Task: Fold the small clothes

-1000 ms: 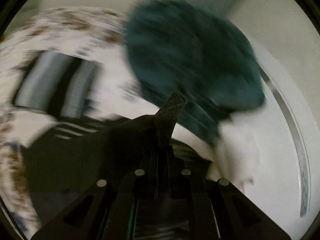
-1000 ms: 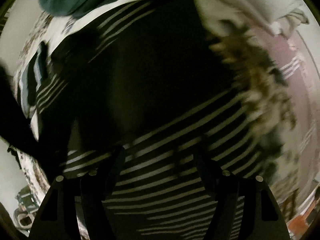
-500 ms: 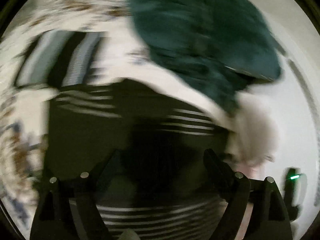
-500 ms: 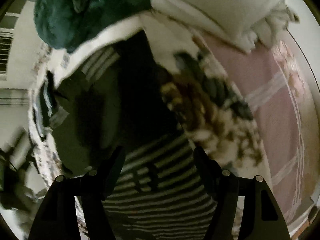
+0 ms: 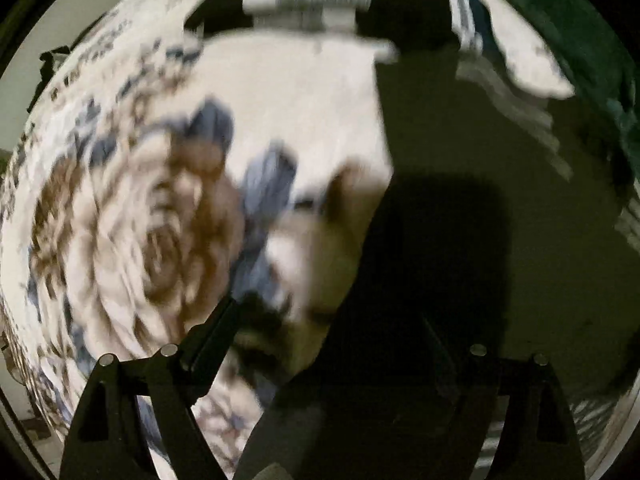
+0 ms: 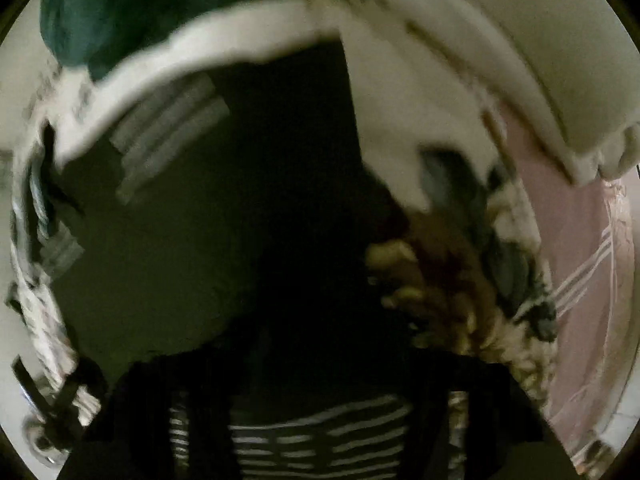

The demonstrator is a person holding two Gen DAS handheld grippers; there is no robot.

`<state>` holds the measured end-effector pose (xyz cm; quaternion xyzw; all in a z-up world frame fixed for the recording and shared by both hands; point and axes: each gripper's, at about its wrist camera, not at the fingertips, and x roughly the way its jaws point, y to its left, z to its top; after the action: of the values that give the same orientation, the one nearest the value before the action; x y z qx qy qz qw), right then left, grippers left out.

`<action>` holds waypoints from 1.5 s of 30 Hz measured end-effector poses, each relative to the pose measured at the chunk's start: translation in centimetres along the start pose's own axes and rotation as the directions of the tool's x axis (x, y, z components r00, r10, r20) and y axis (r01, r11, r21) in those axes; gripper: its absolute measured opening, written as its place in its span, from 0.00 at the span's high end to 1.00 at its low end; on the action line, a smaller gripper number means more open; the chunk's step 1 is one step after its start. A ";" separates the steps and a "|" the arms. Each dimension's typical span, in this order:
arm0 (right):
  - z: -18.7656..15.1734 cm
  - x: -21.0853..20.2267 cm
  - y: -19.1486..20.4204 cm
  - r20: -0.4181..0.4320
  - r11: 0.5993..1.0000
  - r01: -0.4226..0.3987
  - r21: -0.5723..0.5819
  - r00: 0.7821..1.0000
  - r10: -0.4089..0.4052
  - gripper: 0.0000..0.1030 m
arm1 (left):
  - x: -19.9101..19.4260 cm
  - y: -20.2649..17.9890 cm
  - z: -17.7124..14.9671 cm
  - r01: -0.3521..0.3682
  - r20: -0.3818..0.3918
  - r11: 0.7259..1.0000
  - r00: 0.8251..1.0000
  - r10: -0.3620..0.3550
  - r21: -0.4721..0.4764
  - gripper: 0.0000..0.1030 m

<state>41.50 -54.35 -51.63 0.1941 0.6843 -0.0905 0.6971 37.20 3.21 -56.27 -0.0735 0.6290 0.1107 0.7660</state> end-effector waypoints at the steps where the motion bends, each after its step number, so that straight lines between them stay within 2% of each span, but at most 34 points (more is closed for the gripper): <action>1: -0.3 0.1 -0.2 0.003 1.000 0.011 -0.011 1.000 -0.011 0.59 | 0.0 0.3 -1.1 0.006 -0.003 1.000 1.000 -0.006 0.009 0.17; 4: -1.1 -0.4 -0.2 -0.017 0.993 0.103 -0.058 0.994 -0.104 0.64 | -0.9 1.5 -3.9 0.043 0.001 0.999 0.999 -0.043 0.002 0.17; 6: -1.4 -0.7 -0.3 -0.049 0.989 0.138 -0.060 0.989 -0.141 0.64 | -1.7 2.3 -5.1 0.067 -0.008 0.997 0.998 -0.067 -0.033 0.17; 8: -1.6 -1.4 0.0 -0.076 0.991 0.127 -0.041 0.989 -0.130 0.62 | -2.7 2.6 -5.5 0.084 0.000 0.995 0.996 -0.084 -0.056 0.17; 10: -1.8 -3.1 1.6 -0.047 0.991 0.119 -0.066 0.991 -0.123 0.60 | -3.8 2.5 -5.4 0.090 0.023 0.994 0.996 -0.088 -0.056 0.17; 11: -1.9 -3.7 2.4 -0.026 0.991 0.109 -0.081 0.993 -0.112 0.53 | -4.4 2.4 -5.2 0.094 0.043 0.994 0.995 -0.092 -0.054 0.17; 13: -1.8 -5.5 6.7 0.040 0.987 0.039 -0.157 0.999 -0.033 0.41 | -5.2 2.2 -4.8 0.095 0.075 0.994 0.993 -0.091 -0.050 0.17; 14: -1.7 -5.7 8.2 0.046 0.982 0.013 -0.187 0.999 -0.005 0.36 | -5.4 2.1 -4.6 0.102 0.084 0.993 0.992 -0.097 -0.052 0.17; 15: -1.2 -5.2 12.1 0.031 0.963 -0.047 -0.266 0.998 0.057 0.35 | -5.3 2.2 -4.5 0.104 0.085 0.993 0.991 -0.099 -0.056 0.17; 17: -0.7 -3.8 17.2 -0.004 0.924 -0.105 -0.368 0.994 0.111 0.35 | -4.6 2.6 -4.1 0.101 0.080 0.992 0.992 -0.095 -0.073 0.17; 19: -0.4 -1.3 23.6 -0.045 0.853 -0.153 -0.499 0.988 0.151 0.35 | -3.8 3.6 -3.7 0.100 0.066 0.989 0.993 -0.093 -0.110 0.17; 20: -0.5 0.2 26.7 -0.057 0.813 -0.152 -0.562 0.988 0.145 0.35 | -3.3 4.4 -3.0 0.107 0.062 0.986 0.993 -0.100 -0.127 0.17; 21: -0.8 2.4 30.4 -0.095 0.753 -0.166 -0.636 0.986 0.137 0.35 | -3.0 4.8 -2.8 0.115 0.062 0.983 0.992 -0.107 -0.143 0.17; 22: -0.9 4.0 32.4 -0.125 0.717 -0.170 -0.676 0.985 0.117 0.35 | -2.7 5.1 -2.8 0.114 0.060 0.981 0.993 -0.106 -0.156 0.17; 25: -1.4 7.6 36.1 -0.144 0.666 -0.133 -0.734 0.989 0.039 0.36 | -2.2 5.9 -2.5 0.119 0.061 0.979 0.992 -0.110 -0.168 0.17; 26: -1.5 7.9 36.6 -0.133 0.657 -0.117 -0.745 0.991 0.026 0.50 | -2.1 6.0 -2.7 0.122 0.059 0.978 0.992 -0.114 -0.171 0.17; 27: -1.5 7.7 37.1 -0.090 0.647 -0.090 -0.757 0.995 0.033 0.68 | -2.1 6.1 -2.6 0.125 0.058 0.977 0.992 -0.116 -0.173 0.17; 28: -1.5 7.2 37.0 -0.062 0.650 -0.070 -0.757 0.997 0.035 0.97 | -1.8 5.9 -2.9 0.127 0.056 0.977 0.991 -0.119 -0.173 0.17; 29: -1.2 6.4 36.4 -0.029 0.670 -0.048 -0.741 0.999 0.040 1.00 | -1.8 6.0 -3.3 0.128 0.053 0.976 0.991 -0.120 -0.174 0.17; 31: -0.1 5.4 35.2 0.041 0.719 -0.004 -0.695 0.998 0.045 1.00 | -1.4 6.2 -2.9 0.133 0.050 0.975 0.991 -0.126 -0.179 0.17; 33: 1.5 5.3 33.7 0.077 0.766 0.043 -0.641 0.997 0.008 1.00 | -1.5 6.3 -2.7 0.132 0.044 0.974 0.991 -0.126 -0.183 0.17; 35: 2.5 5.6 33.0 0.024 0.796 -0.001 -0.606 1.000 0.019 1.00 | -1.6 6.2 -2.3 0.128 0.045 0.975 0.991 -0.122 -0.183 0.17; 36: 2.8 5.7 33.0 -0.028 0.804 -0.061 -0.592 0.998 0.055 1.00 | -1.6 6.1 -2.1 0.126 0.047 0.975 0.992 -0.120 -0.181 0.17; 37: 2.8 5.7 33.3 -0.057 0.797 -0.101 -0.596 0.995 0.084 0.95 | -1.7 6.2 -1.9 0.124 0.050 0.976 0.992 -0.117 -0.176 0.17; 38: 2.8 5.8 33.6 -0.074 0.789 -0.119 -0.603 0.993 0.094 0.71 | -1.8 6.1 -1.6 0.121 0.055 0.978 0.992 -0.113 -0.169 0.17; 39: 2.6 6.0 34.3 -0.095 0.770 -0.138 -0.623 0.990 0.101 0.51 | -1.9 6.0 -1.3 0.115 0.054 0.980 0.993 -0.108 -0.159 0.17; 40: 2.3 6.3 34.9 -0.104 0.757 -0.145 -0.637 0.989 0.103 0.23 | -2.0 5.9 -1.4 0.108 0.051 0.983 0.993 -0.102 -0.148 0.17; 42: 1.5 8.0 36.0 -0.151 0.720 -0.164 -0.675 0.985 0.083 0.21 | -1.9 5.8 -1.6 0.094 0.037 0.988 0.995 -0.090 -0.126 0.17; 43: 0.9 8.4 36.3 -0.157 0.702 -0.150 -0.696 0.986 0.054 0.28 | -1.9 5.8 -1.9 0.088 0.031 0.989 0.996 -0.085 -0.116 0.17; 44: 0.2 8.2 35.6 -0.129 0.678 -0.113 -0.726 0.991 0.026 0.58 | -1.8 5.7 -2.4 0.084 0.025 0.990 0.996 -0.082 -0.109 0.17; 45: -0.3 7.9 35.9 -0.065 0.650 -0.064 -0.757 0.998 0.023 0.80 | -1.7 5.7 -2.7 0.085 0.021 0.991 0.996 -0.083 -0.108 0.17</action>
<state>55.72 -20.52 -54.15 -0.0962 0.6717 0.2249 0.6993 32.84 7.92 -54.95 -0.1405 0.6119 0.1130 0.7701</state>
